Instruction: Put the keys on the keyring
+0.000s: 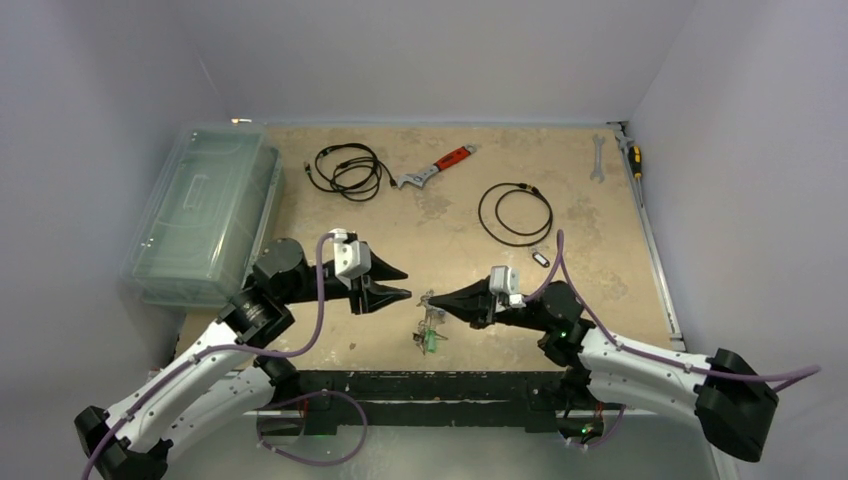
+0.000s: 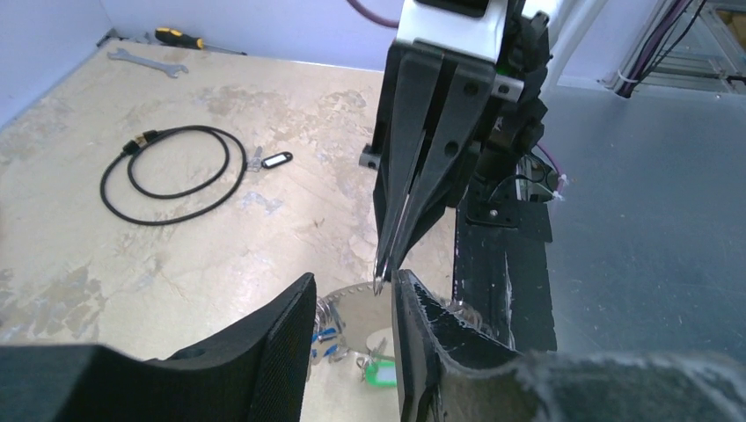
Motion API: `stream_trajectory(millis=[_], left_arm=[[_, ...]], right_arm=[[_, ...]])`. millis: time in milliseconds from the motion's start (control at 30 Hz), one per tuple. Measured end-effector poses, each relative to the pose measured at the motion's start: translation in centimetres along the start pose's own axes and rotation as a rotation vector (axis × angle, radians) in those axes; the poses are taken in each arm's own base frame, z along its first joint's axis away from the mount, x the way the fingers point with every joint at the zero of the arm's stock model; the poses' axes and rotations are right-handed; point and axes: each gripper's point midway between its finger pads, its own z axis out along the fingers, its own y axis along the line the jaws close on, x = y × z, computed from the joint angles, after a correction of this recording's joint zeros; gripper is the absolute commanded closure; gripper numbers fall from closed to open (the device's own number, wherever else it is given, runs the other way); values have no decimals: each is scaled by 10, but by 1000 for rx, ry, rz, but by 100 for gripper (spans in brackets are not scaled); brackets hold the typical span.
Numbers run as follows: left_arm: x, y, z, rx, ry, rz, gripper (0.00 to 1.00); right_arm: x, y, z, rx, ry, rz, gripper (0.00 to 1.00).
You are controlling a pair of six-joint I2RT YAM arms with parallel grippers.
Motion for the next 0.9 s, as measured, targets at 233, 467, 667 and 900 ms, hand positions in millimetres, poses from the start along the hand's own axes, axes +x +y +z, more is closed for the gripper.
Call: stream_trajectory(millis=[233,467,667,900], left_arm=[[17,1,13,52,15,-33,67],[20,-4,19,105,4,-42,67],[28,-6,20,123,14,-58,65],[37,-5,22,120,19,-86,67]], right_arm=[[-10,-3,-2,20,21,-5,100],[-6,-4,-3,29,52,9,100],[-11,-6,-4,46,47,6,100],[-21,-6,-3,45,26,-5,100]])
